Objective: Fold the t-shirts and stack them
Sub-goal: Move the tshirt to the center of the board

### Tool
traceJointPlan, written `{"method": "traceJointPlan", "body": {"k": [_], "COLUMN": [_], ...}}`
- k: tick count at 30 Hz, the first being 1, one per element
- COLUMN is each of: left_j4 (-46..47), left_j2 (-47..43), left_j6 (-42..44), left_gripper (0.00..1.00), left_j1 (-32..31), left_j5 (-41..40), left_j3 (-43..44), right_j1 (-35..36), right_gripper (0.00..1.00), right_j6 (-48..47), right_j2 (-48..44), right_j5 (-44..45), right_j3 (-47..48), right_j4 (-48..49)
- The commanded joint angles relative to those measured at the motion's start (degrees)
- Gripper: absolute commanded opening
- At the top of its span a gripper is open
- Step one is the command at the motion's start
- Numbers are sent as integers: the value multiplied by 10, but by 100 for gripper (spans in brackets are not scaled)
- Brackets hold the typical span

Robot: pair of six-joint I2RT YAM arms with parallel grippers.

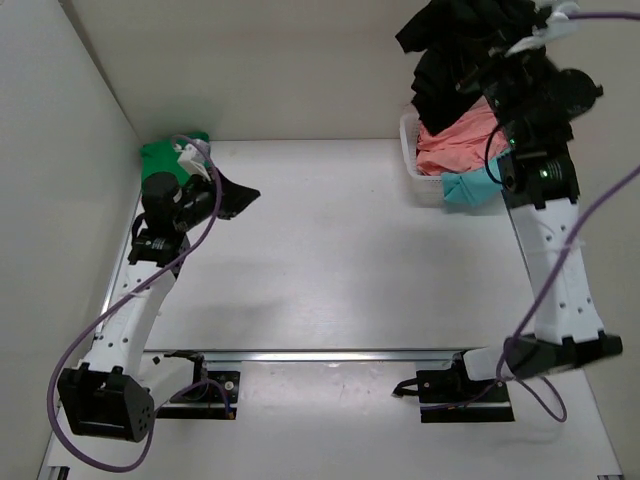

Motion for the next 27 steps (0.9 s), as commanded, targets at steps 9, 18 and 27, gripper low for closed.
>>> {"method": "traceJointPlan", "body": {"k": [9,18,27], "left_j4": [-45,-56,-25], "left_j2": [-43,-42,92], "left_j6": [25,-45,-101], "left_gripper": [41,49,11], "left_j1": [0,-53,-214], "left_j5": [-22,-3,-43], "left_j3": [36,-29,-56], "right_j1": [56,137,107], "right_gripper": [1,99,96], "right_j6": [118,167,102], "right_j2": [23,41,5], "right_j5": [-186,-255,-143], "right_j3": [-226,-305,-349], "right_j4": [-227,-149,-223]}}
